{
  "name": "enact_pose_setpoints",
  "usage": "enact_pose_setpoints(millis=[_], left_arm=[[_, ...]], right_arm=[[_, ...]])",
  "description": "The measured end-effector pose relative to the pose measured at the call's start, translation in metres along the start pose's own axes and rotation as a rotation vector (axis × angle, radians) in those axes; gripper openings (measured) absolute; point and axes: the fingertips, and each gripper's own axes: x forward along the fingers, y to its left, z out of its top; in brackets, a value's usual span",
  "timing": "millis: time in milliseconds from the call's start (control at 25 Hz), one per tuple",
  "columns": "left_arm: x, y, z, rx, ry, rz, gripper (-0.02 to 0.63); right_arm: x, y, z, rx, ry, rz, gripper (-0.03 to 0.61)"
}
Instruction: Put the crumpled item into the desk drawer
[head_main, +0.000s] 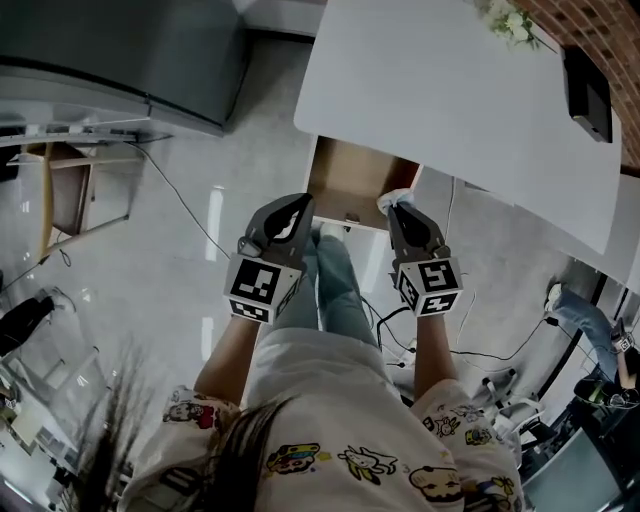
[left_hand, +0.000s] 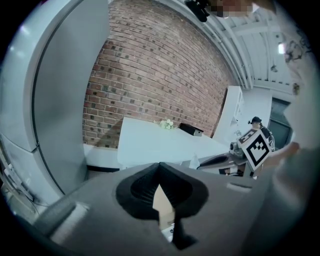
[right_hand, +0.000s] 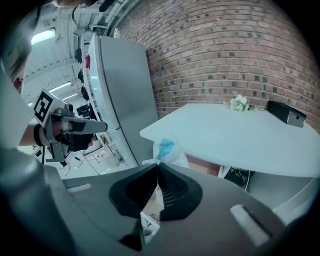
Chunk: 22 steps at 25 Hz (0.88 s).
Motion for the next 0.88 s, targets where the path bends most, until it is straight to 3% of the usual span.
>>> enact_pose_setpoints(millis=[400, 880], left_arm=[[0.040, 0.015, -0.059, -0.008, 0.036, 0.012, -0.002], [0.093, 0.013, -0.121, -0.004, 0.098, -0.010, -0.002]], right_arm=[[0.058, -0.019, -0.047, -0.040, 0.052, 0.000, 0.015], [0.124, -0.036, -0.120, -0.067, 0.182, 0.071, 0.015]])
